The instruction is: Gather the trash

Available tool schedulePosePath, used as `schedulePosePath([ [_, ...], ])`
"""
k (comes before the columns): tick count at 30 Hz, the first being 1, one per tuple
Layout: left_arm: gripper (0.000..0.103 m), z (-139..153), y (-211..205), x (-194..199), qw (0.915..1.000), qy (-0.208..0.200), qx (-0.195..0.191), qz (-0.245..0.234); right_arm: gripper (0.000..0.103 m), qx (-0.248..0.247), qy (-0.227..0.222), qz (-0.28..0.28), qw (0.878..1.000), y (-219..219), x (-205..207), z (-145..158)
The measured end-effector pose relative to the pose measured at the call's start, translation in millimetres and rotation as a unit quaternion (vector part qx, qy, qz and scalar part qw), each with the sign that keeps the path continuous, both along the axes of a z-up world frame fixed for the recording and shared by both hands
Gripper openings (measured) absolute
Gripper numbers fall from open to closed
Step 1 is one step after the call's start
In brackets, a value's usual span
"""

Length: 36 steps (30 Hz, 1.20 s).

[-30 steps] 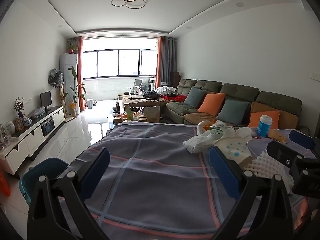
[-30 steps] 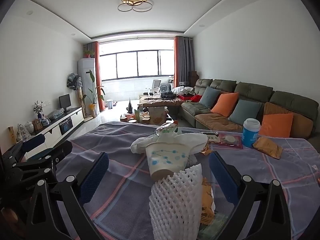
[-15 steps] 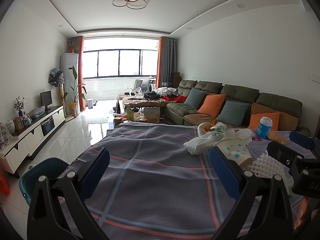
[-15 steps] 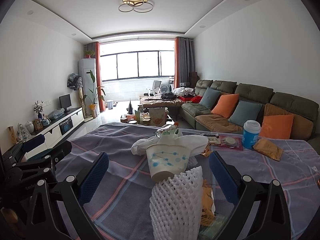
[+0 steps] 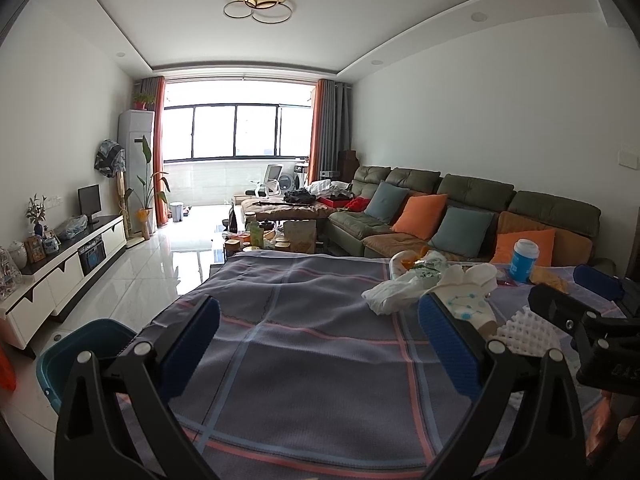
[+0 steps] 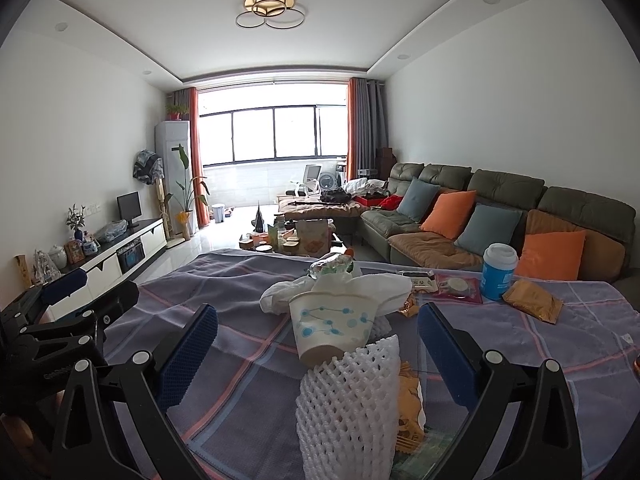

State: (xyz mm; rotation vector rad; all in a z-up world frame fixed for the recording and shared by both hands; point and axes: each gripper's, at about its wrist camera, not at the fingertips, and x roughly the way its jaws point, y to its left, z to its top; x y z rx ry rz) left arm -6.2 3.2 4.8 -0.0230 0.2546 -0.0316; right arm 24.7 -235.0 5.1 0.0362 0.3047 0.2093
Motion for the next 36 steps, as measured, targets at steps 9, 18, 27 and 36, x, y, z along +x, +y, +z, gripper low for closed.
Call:
schedulePosePath([
  [9,0.100,2.5,0.1,-5.1,1.0000,-0.006,-0.001,-0.002,0.099,0.000,-0.001,0.000,1.000,-0.7,-0.7,0.7],
  [18,0.100,3.3,-1.5,-5.8,1.0000,-0.007,-0.001,-0.003,0.099,0.000,-0.002,-0.001,1.000,-1.3,-1.1,1.0],
  [27,0.100,4.7,-2.9,-7.8,1.0000,-0.007,0.000,-0.007,0.099,0.001,-0.002,-0.001,1.000,-1.5,-1.4,0.6],
  [36,0.100,6.9,-5.9,-10.5,0.9999,-0.008,0.002,-0.011,0.099,0.002,-0.002,-0.003,1.000,-5.1,-1.7,0.8],
])
